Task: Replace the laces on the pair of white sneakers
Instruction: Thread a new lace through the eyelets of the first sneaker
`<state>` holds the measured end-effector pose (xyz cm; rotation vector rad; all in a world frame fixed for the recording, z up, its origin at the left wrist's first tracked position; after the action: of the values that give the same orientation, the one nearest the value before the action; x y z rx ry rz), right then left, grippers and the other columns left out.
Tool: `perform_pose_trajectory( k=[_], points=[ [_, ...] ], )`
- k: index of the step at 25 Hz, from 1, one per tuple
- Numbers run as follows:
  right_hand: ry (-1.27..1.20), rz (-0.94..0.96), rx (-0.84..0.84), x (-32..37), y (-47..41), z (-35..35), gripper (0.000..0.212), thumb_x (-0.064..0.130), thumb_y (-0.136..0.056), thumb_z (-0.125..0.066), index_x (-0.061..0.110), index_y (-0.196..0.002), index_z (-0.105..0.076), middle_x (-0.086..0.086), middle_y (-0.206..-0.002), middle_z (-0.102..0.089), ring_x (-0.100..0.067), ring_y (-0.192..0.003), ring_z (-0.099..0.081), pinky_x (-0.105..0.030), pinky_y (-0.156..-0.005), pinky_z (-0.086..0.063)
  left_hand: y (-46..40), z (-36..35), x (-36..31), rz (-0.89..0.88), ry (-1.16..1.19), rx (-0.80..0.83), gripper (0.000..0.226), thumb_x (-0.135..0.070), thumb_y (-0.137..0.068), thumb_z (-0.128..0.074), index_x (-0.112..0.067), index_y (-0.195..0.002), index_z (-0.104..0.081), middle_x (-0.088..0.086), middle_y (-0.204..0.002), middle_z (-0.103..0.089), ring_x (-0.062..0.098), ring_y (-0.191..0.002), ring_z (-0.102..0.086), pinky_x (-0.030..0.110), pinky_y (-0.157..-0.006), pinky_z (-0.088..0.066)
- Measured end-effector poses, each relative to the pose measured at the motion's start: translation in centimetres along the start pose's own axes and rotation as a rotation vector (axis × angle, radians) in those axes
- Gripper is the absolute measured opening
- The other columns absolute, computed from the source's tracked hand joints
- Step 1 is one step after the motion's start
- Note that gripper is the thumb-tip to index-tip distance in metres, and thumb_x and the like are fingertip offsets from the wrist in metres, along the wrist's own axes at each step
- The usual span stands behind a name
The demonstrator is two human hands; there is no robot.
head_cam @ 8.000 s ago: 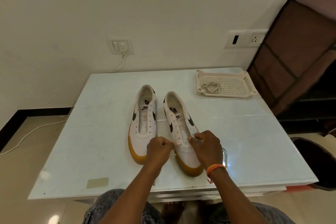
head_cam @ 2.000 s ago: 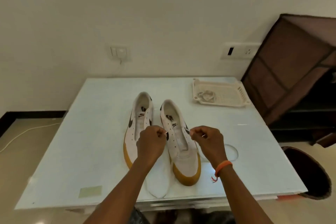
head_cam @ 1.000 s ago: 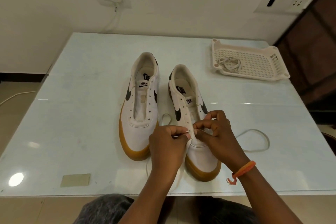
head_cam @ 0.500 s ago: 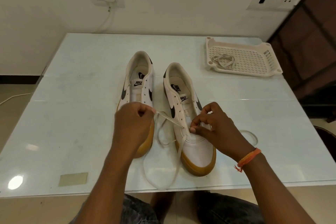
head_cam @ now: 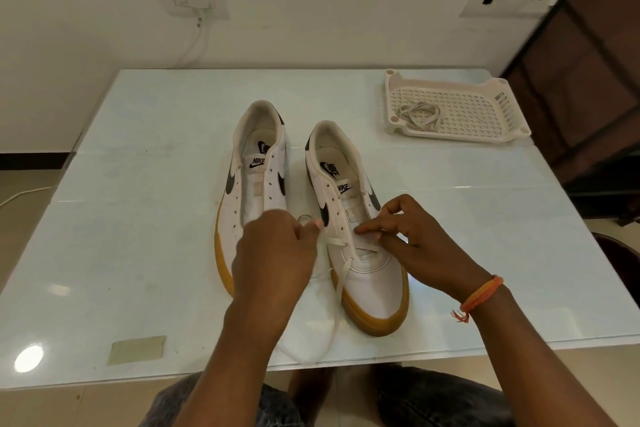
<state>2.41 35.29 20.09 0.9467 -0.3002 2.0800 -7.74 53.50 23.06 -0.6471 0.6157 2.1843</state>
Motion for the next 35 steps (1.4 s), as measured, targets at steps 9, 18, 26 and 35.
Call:
perform_pose_trajectory(
  k=[9,18,26,35],
  points=[
    [-0.037,0.098,-0.083,-0.9,-0.1,0.6,0.047,-0.008,-0.09,-0.048,0.025,-0.109,-0.075,0.004,-0.096,-0.059,-0.015,-0.092,-0.059,-0.04,-0.08,-0.054,0.0,-3.1,-0.6,0.065,0.444,0.034,0.02,-0.028,-0.086,-0.073,-0.021,-0.068,-0.068,0.0,-0.062,-0.069,0.018,-0.055,-0.067,0.038,-0.066,-0.06],
    [-0.132,0.067,-0.056,-1.0,-0.2,1.1,0.048,-0.011,-0.087,-0.053,0.028,-0.106,-0.075,0.008,-0.098,-0.062,-0.009,-0.091,-0.061,-0.031,-0.084,-0.054,-2.2,0.8,0.4,0.116,0.502,-0.151,0.031,-0.038,-0.091,-0.065,-0.008,-0.086,-0.07,0.007,-0.064,-0.068,0.01,-0.04,-0.061,0.027,-0.05,-0.057],
    [-0.15,0.047,-0.037,-0.6,-0.2,1.1,0.041,-0.005,-0.089,-0.056,0.028,-0.105,-0.074,0.008,-0.097,-0.061,-0.009,-0.091,-0.06,-0.027,-0.085,-0.053,0.2,-1.2,-0.1,0.179,0.138,0.281,0.057,-0.065,-0.082,-0.059,-0.008,-0.078,-0.068,0.001,-0.064,-0.07,0.009,-0.037,-0.058,0.018,-0.041,-0.044],
    [-0.132,0.034,-0.018,-0.7,-0.1,1.4,0.051,-0.009,-0.086,-0.055,0.036,-0.104,-0.072,0.008,-0.1,-0.061,-0.004,-0.091,-0.06,-0.021,-0.082,-0.052,-0.2,-2.0,-1.4,0.012,0.346,0.019,0.023,-0.026,-0.088,-0.071,-0.022,-0.066,-0.066,-0.005,-0.055,-0.066,0.006,-0.041,-0.06,0.021,-0.05,-0.051]
  ],
)
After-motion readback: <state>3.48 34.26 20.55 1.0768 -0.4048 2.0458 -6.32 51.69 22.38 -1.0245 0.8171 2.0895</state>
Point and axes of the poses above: each hand's wrist, its own y-axis away from the middle knuckle, its own z-axis out of the back of the hand, x = y × z, the point moved 2 cm from there along -y, towards the middle knuckle
